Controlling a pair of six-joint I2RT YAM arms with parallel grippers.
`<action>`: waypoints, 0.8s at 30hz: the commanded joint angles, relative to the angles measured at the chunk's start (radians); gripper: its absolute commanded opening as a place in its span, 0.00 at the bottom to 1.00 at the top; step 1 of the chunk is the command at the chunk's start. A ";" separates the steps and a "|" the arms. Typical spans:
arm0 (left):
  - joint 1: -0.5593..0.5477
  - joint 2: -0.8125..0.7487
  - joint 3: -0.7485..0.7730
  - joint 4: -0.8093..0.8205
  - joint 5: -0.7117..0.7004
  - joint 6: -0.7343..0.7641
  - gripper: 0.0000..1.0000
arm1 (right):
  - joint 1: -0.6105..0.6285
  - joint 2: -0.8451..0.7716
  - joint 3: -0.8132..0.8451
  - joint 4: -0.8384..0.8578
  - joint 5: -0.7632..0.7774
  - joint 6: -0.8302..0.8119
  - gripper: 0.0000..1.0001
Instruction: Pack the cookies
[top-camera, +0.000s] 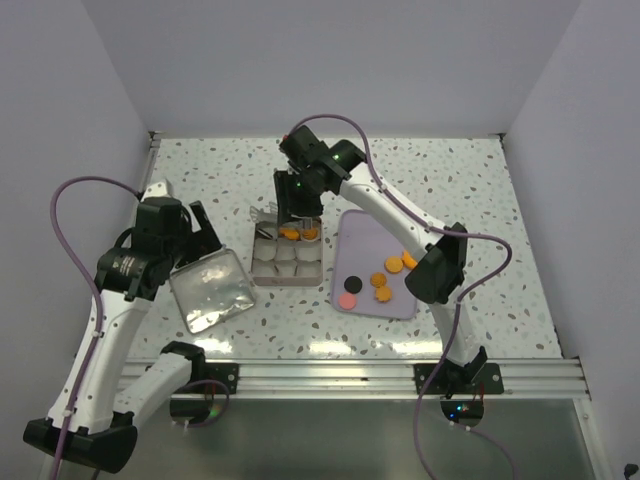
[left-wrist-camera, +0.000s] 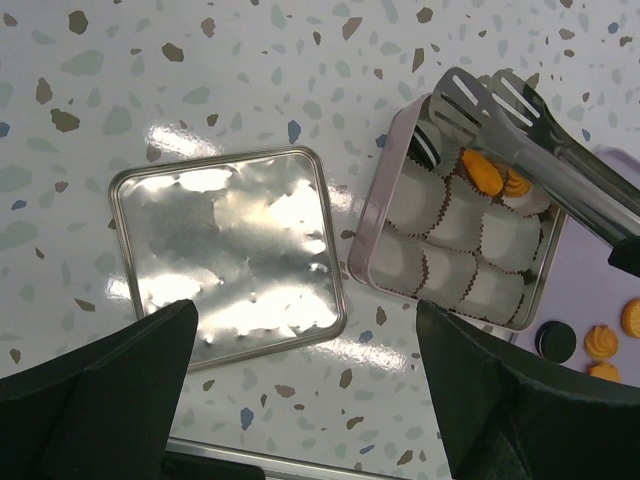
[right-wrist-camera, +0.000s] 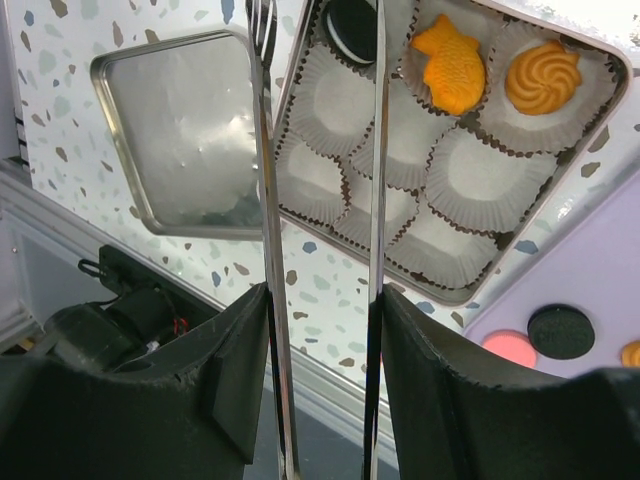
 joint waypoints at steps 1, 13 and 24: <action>-0.004 -0.005 0.052 -0.016 -0.031 0.025 0.97 | 0.002 -0.101 0.052 -0.045 0.030 -0.001 0.49; -0.004 0.018 0.068 -0.027 -0.095 0.025 1.00 | 0.000 -0.596 -0.498 -0.049 0.162 -0.015 0.49; -0.004 0.064 0.043 0.038 -0.026 0.033 1.00 | 0.000 -0.894 -0.923 -0.113 0.230 0.065 0.49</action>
